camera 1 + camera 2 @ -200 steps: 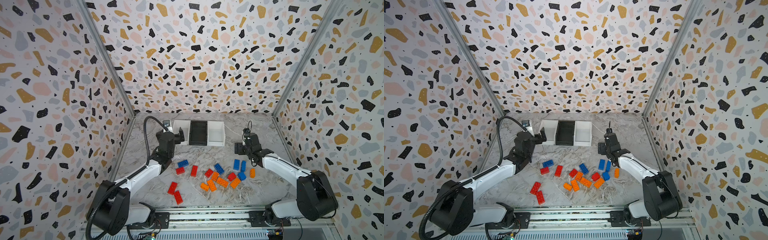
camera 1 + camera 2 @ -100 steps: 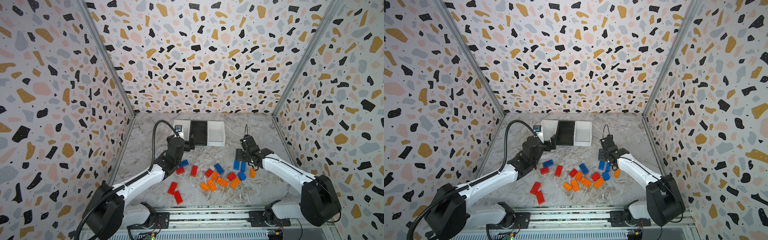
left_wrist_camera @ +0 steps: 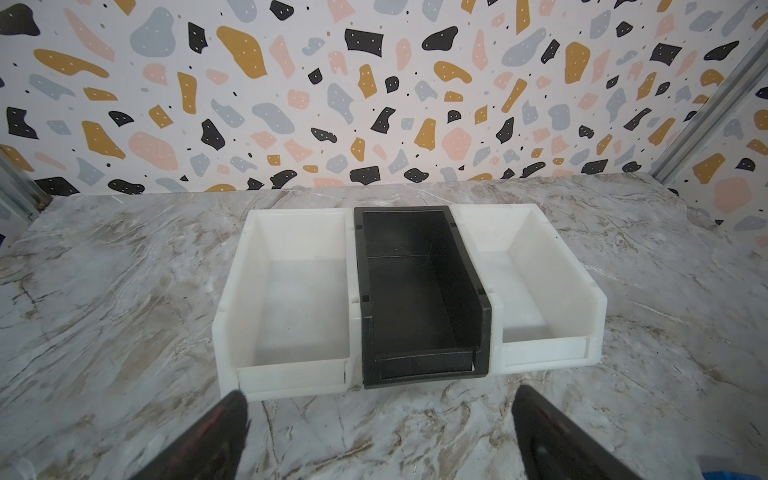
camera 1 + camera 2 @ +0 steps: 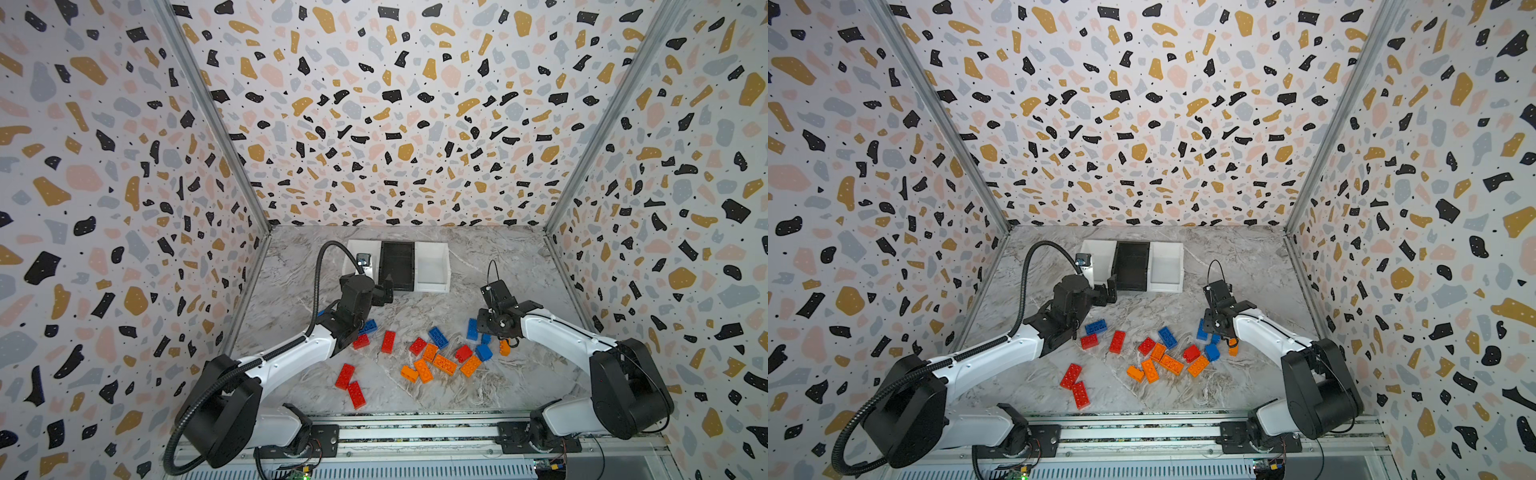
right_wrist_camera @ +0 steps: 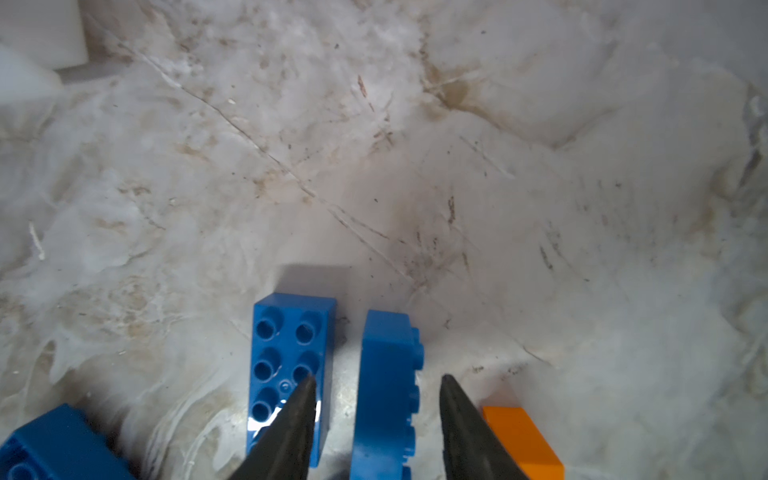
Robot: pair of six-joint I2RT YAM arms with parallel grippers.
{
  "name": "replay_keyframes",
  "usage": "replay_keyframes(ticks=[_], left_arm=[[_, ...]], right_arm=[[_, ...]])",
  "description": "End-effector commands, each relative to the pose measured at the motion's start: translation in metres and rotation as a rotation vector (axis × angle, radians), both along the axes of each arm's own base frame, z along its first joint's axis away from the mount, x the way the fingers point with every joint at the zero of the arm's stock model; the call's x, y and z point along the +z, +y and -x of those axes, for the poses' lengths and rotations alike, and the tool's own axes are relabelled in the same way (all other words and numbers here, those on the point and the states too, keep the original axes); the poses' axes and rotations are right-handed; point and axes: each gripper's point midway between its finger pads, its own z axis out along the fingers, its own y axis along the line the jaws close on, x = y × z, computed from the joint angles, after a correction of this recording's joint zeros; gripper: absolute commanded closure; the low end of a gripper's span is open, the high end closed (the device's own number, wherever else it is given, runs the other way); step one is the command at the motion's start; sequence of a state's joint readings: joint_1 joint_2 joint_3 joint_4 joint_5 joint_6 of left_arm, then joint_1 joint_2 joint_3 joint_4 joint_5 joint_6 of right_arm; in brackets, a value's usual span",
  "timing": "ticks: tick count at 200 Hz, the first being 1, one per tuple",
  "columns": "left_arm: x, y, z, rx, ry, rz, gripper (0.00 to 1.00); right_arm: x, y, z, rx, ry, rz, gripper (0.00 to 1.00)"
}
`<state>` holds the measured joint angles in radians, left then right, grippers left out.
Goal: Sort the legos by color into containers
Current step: 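Grasp a blue brick with the right gripper while the left arm rises, then carry the blue brick with the right gripper into the far white bin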
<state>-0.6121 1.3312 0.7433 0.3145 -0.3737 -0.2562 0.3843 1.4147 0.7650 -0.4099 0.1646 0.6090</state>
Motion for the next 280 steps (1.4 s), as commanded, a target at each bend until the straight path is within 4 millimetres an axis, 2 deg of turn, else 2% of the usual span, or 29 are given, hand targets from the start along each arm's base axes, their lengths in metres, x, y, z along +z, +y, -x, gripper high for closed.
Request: replay_keyframes(ticks=[1, 26, 59, 71, 98, 123, 134, 157, 192, 218, 266, 280], left_arm=[[0.030, -0.010, -0.006, -0.017, -0.068, 0.060, 0.00], [0.028, -0.011, -0.007, -0.021, -0.066, 0.056, 0.00], [0.027, -0.013, -0.009, -0.023, -0.066, 0.054, 0.00], [0.029, -0.014, -0.010, -0.025, -0.069, 0.053, 0.00], [0.030, -0.013, -0.011, -0.020, -0.075, 0.045, 0.00], [0.032, -0.008, -0.012, 0.001, -0.082, 0.024, 0.00], [0.031, -0.008, -0.012, -0.004, -0.084, 0.011, 0.00], [0.032, -0.007, -0.013, -0.002, -0.090, -0.003, 0.00], [0.037, -0.007, -0.012, 0.000, -0.099, 0.007, 0.00], [0.040, -0.007, -0.010, -0.007, -0.101, 0.016, 0.00], [0.046, -0.004, -0.006, -0.010, -0.107, 0.019, 0.00], [0.046, -0.004, -0.004, -0.014, -0.109, 0.021, 0.00]], right_arm=[[-0.009, -0.005, 0.010, -0.023, 0.039, -0.022, 0.51], [-0.020, -0.002, 0.011, -0.010, 0.065, -0.039, 0.51], [-0.029, 0.002, 0.006, -0.004, 0.078, -0.038, 0.63], [-0.026, 0.002, 0.002, -0.001, 0.076, -0.029, 0.70], [-0.006, 0.005, -0.012, 0.008, 0.033, -0.015, 0.72], [0.032, 0.018, -0.039, 0.043, -0.041, -0.027, 0.72], [0.052, 0.032, -0.057, 0.075, -0.089, -0.045, 0.72], [0.080, 0.061, -0.094, 0.132, -0.146, -0.081, 0.72], [0.093, 0.104, -0.149, 0.225, -0.178, -0.100, 0.72], [0.093, 0.128, -0.181, 0.270, -0.189, -0.127, 0.72], [0.087, 0.155, -0.209, 0.321, -0.181, -0.149, 0.70], [0.087, 0.159, -0.214, 0.331, -0.181, -0.154, 0.64]])
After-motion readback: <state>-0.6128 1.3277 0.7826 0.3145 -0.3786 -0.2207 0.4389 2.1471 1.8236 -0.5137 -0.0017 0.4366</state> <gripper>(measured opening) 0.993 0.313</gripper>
